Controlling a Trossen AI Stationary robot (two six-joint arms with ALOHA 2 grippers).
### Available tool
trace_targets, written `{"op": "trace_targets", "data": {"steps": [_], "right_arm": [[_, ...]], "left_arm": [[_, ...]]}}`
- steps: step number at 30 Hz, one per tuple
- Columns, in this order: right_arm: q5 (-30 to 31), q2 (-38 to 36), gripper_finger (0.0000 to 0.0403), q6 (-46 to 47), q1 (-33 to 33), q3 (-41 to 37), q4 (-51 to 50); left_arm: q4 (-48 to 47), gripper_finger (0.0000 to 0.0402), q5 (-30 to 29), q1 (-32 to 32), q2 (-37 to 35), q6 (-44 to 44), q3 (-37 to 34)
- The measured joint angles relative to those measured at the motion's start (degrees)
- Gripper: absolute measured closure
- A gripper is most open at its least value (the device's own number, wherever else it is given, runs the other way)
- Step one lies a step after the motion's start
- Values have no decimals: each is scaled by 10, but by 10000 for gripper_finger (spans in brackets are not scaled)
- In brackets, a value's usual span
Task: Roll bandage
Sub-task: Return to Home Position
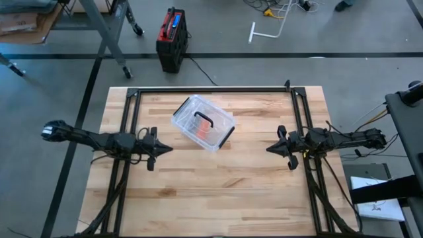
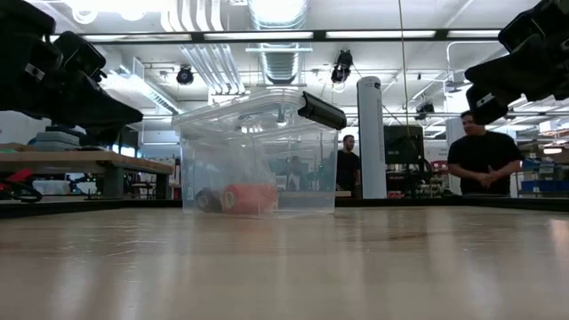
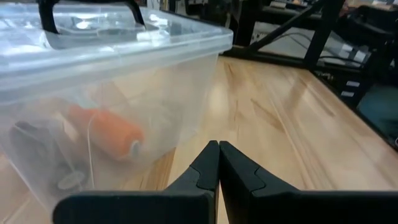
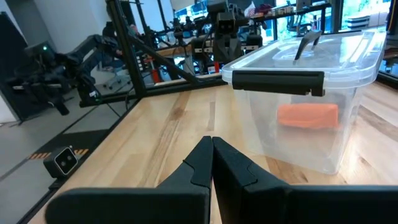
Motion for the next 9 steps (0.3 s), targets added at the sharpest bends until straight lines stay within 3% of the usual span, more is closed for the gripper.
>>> {"op": "trace_targets", "data": {"steps": [9], "right_arm": [[0, 0, 400, 0, 0, 1, 0]], "left_arm": [[0, 401, 0, 0, 32, 0, 0]]}}
